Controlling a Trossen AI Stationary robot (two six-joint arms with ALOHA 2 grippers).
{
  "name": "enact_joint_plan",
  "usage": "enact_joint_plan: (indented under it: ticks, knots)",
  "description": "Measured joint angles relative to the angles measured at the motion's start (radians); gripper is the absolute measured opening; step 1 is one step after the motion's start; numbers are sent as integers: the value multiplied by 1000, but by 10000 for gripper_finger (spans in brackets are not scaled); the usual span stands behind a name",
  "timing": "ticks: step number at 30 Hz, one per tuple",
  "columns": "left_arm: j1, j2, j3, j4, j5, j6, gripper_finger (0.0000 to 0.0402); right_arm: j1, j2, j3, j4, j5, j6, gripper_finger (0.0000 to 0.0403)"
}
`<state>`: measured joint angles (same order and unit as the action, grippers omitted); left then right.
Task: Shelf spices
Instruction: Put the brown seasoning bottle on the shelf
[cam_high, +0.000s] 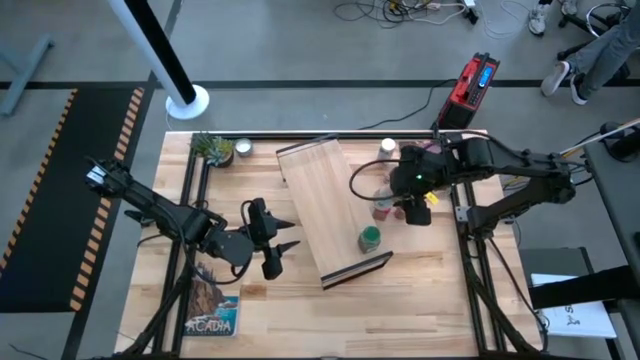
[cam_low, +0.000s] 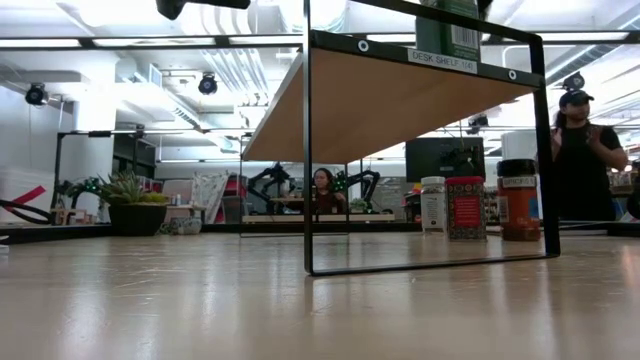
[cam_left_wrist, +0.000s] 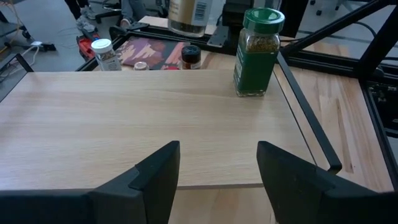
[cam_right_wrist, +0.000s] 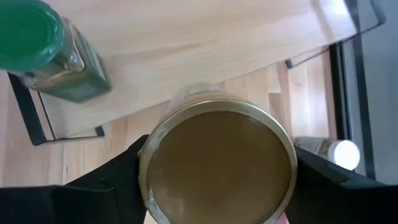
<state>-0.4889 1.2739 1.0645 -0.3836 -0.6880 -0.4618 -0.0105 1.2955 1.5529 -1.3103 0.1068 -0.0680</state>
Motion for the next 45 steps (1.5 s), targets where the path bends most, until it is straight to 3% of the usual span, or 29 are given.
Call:
enact_joint_plan:
  ticks: [11,22,34,45]
  knots:
    - [2,0,0,2,0,7,204,1,84,110,-11,-1,-97,259]
    - [2,0,0,2,0,-3,204,5,204,344,-22,-7,-181,258]
    - [2,0,0,-3,-4,-44,204,41,426,589,-88,-114,-267,259]
    - [2,0,-2,-105,-15,-124,204,142,572,719,-156,-171,-261,258]
